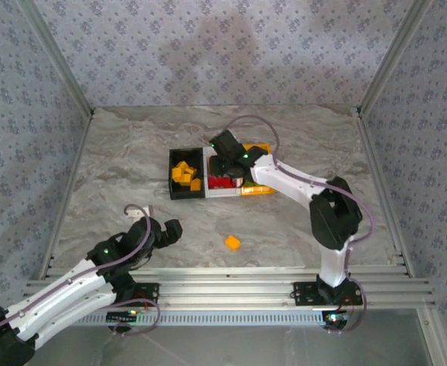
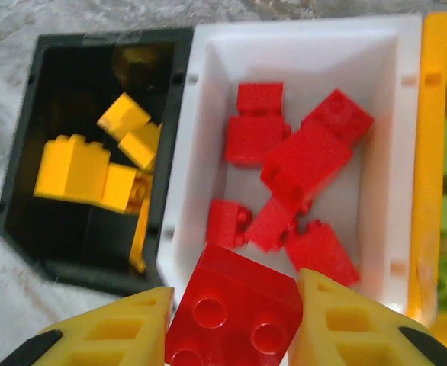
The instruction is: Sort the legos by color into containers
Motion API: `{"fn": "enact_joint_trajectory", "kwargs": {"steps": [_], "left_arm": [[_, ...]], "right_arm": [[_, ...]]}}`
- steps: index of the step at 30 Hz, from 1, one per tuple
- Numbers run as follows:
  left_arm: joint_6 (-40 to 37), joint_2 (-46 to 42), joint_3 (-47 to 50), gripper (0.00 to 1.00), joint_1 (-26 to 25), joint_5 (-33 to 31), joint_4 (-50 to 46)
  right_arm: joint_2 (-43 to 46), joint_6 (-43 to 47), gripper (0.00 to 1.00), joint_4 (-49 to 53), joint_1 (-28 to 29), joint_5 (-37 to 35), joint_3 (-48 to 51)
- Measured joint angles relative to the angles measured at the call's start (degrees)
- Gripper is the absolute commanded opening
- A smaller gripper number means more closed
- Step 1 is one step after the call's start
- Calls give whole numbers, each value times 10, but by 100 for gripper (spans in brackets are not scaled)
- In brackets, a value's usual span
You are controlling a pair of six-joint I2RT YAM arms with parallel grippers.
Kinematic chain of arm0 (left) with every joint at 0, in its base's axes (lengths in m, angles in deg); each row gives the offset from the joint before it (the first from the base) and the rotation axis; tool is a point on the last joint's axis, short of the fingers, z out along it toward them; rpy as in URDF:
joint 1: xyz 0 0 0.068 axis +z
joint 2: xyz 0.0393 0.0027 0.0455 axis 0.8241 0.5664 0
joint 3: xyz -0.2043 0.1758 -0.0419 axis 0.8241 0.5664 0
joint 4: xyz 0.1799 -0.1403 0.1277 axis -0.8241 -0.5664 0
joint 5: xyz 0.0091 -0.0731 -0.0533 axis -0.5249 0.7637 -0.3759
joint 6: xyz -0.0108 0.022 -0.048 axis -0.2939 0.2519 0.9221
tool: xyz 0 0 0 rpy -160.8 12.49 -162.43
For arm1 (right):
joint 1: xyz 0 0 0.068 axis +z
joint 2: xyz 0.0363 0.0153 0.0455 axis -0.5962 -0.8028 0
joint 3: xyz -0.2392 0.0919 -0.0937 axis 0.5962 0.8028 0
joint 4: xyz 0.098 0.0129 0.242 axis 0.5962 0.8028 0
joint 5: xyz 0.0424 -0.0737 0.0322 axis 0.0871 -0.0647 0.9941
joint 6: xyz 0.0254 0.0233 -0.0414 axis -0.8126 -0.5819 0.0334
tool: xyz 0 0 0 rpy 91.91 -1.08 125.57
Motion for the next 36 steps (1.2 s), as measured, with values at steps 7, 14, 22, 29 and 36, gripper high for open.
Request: {"fn": "enact_joint_trajectory", "kwargs": {"steps": [7, 14, 22, 29, 36], "left_arm": [[-30, 2, -4, 100, 0, 12, -7], [-85, 84, -66, 99, 0, 58, 18], [-179, 338, -207, 90, -91, 121, 73], [-246, 530, -321, 78, -181, 150, 83], [-270, 613, -342, 75, -204, 151, 75]], "right_arm": [[-67, 5, 66, 17, -3, 17, -49], [-31, 2, 70, 3, -5, 24, -40], [186, -28, 71, -38, -34, 10, 152], [310, -48, 72, -39, -67, -3, 306], [373, -59, 72, -33, -82, -5, 369]]}}
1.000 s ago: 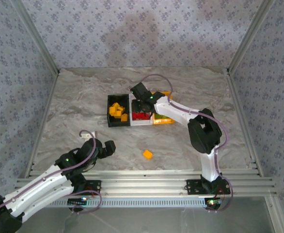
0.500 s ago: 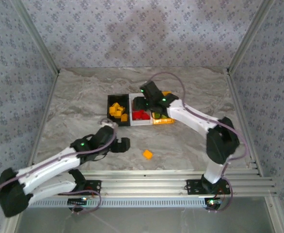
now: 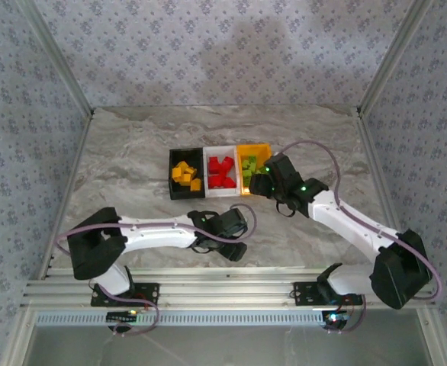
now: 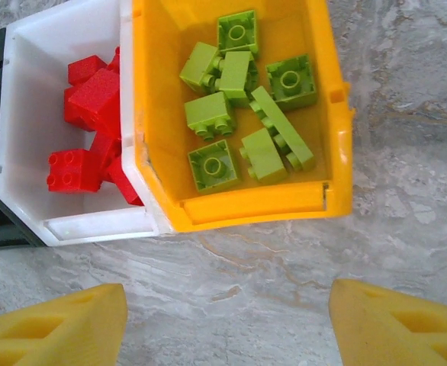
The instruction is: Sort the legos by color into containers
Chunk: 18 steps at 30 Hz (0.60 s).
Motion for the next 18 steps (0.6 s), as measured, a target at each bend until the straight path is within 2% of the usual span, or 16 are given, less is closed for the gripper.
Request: {"fn": "enact_joint_trajectory", "kwargs": {"steps": [8, 11, 18], "left_arm": [[-26, 47, -25, 55, 0, -5, 3], [-29, 51, -25, 41, 0, -5, 2], [-27, 10, -21, 32, 3, -20, -1]], "right_arm": [[27, -3, 72, 0, -9, 0, 9], [34, -3, 72, 0, -14, 0, 12], [36, -4, 72, -1, -17, -2, 15]]}}
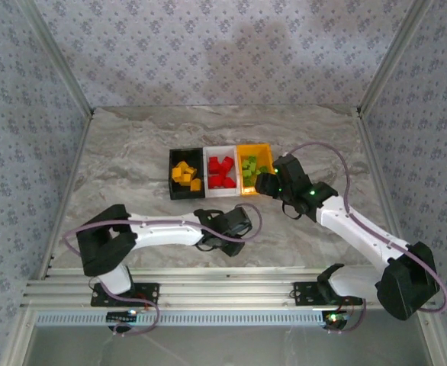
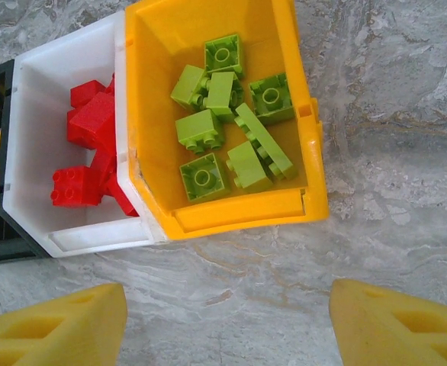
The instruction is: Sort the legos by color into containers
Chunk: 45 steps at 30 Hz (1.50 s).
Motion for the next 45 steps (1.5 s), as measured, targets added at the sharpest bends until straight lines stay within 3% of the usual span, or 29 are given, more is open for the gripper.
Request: {"fn": "enact_joint_trajectory", "kwargs": {"steps": [5, 11, 15, 19, 21, 25, 30, 31, 32, 37, 38, 39, 40, 45], "left_arm": [[9, -99, 16, 32, 51, -36, -16], [23, -192, 17, 36, 231, -90, -13], [23, -160, -3, 36, 312, -92, 5], [21, -72, -69, 37, 353, -70, 25], [19, -34, -100, 40, 365, -61, 34], [17, 24, -155, 69, 381, -45, 40], [13, 32, -174, 88, 384, -37, 39], [13, 26, -174, 97, 384, -35, 38], [12, 17, -174, 99, 384, -35, 37], [14, -106, -139, 99, 383, -38, 42], [14, -147, -122, 100, 383, -44, 47], [14, -182, -104, 100, 381, -52, 55], [13, -228, -79, 100, 380, -66, 66], [-4, -387, 52, 100, 382, -167, 130]], "right_arm": [[0, 0, 72, -3, 0, 0, 2], [1, -7, 72, -12, 0, 0, 17], [2, -9, 72, -12, 0, -1, 26], [12, -9, 72, -12, 0, -5, 32], [19, -9, 73, -11, 0, -5, 34], [34, -9, 74, -10, 0, -5, 39], [53, -9, 76, -9, 0, -5, 44], [59, -9, 76, -9, 0, -7, 46], [64, -9, 77, -9, 0, -9, 47], [86, -6, 81, -14, -1, -19, 50], [90, -6, 85, -16, 0, -24, 52], [95, -6, 97, -18, 0, -28, 54], [99, -8, 100, -20, 1, -35, 56], [122, -9, 100, -33, 20, -99, 81]]}}
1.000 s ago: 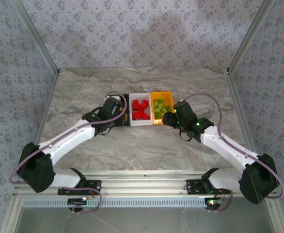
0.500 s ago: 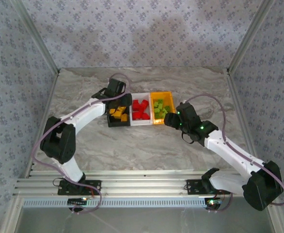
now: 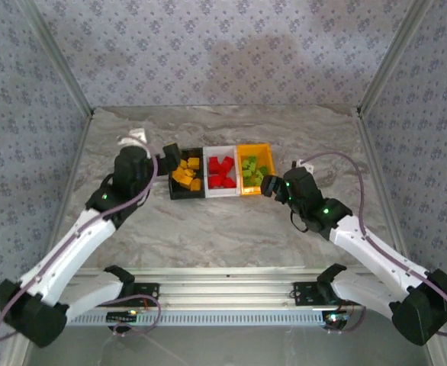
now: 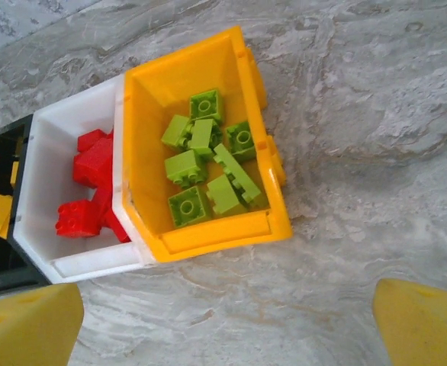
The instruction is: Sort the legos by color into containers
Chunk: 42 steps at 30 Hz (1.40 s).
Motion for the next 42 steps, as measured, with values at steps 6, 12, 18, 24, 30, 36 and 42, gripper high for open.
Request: {"fn": "enact_joint_trajectory", "kwargs": {"steps": [6, 12, 18, 24, 30, 36, 42], "left_arm": [[-43, -10, 87, 100, 77, -102, 23], [-87, 81, 170, 100, 223, -131, 107], [-139, 171, 240, 100, 263, -111, 234], [-174, 252, 252, 100, 265, -71, 386], [-205, 300, 264, 100, 265, -11, 485], [-223, 330, 293, 100, 273, 44, 569], [-221, 329, 293, 100, 281, 51, 580]], "right_arm": [[37, 1, 100, -13, 4, -54, 30], [43, 20, 100, -19, -27, -69, 35], [66, 40, 100, -25, -47, -76, 61], [94, 85, 100, -44, -63, -79, 106], [135, 162, 100, -101, -76, -83, 151], [165, 253, 100, -208, -132, -105, 200], [44, 330, 100, -385, -263, -70, 238]]}}
